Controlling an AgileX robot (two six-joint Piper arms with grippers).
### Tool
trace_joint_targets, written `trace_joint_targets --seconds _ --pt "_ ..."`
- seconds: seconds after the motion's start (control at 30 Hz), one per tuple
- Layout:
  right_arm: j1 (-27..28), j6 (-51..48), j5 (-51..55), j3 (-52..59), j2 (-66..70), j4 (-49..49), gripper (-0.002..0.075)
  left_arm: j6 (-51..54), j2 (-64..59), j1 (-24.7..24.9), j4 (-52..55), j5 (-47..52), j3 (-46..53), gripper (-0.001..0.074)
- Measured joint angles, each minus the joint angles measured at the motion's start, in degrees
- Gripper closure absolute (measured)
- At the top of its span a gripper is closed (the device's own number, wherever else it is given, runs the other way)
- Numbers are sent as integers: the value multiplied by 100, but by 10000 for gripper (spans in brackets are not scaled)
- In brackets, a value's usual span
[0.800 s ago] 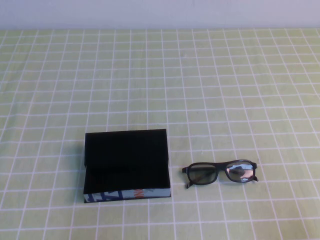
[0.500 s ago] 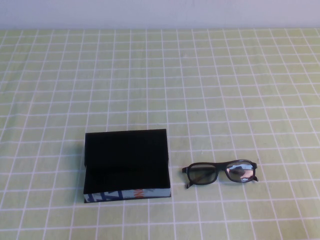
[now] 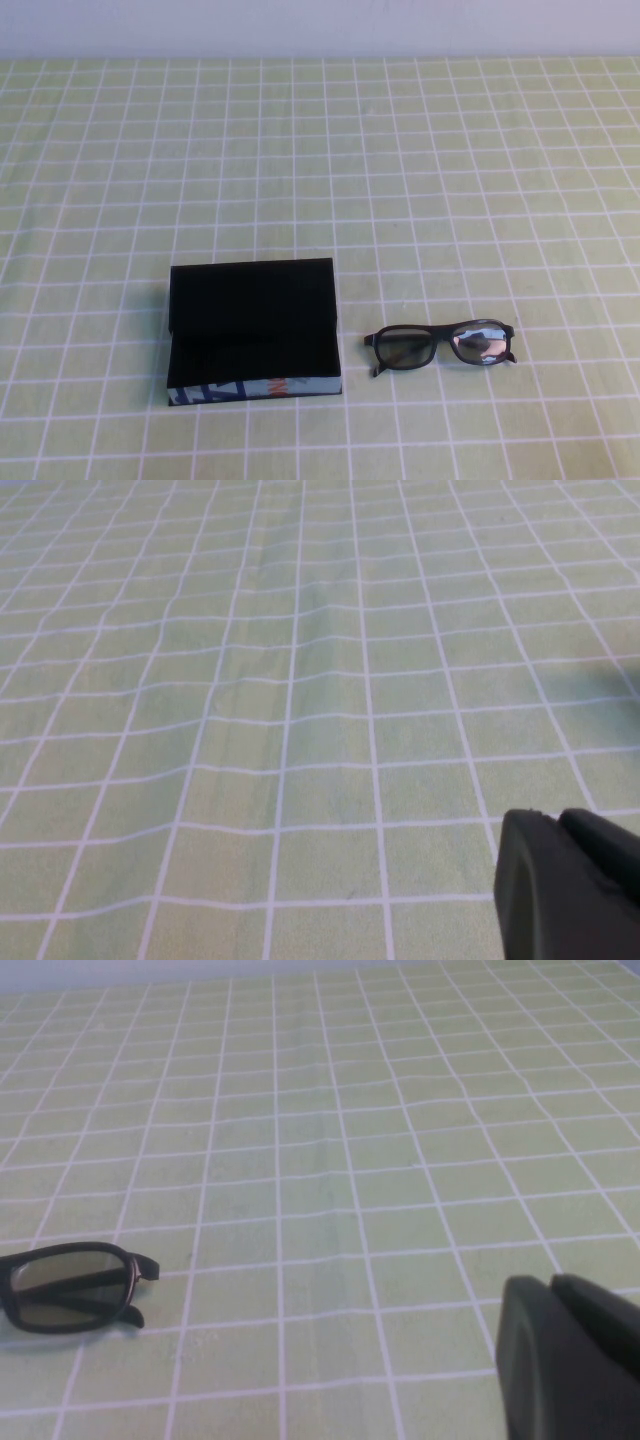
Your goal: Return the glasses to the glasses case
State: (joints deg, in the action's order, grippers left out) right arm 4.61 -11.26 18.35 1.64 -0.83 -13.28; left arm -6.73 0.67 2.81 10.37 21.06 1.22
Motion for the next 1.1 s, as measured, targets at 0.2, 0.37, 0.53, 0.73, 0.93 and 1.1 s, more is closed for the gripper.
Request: trace_joint_targets --seconds 0.2,0.37,0.53,0.73,0.93,1.1 --pt "0 0 0 0 0 -13 743 0 0 0 -13 -10 0 736" --pt "0 0 -62 0 0 -13 743 0 0 0 -17 -30 0 737" --pt "0 0 -663 0 0 -13 743 0 0 0 -26 -280 4 736" --pt "0 0 -2589 0 0 -50 743 -10 0 0 -40 -1672 4 736" --pt "0 0 -3412 0 0 -75 743 -56 0 0 -53 -2639 4 736" --pt "0 0 -3510 0 0 -85 743 -57 0 0 -53 -2681 4 737"
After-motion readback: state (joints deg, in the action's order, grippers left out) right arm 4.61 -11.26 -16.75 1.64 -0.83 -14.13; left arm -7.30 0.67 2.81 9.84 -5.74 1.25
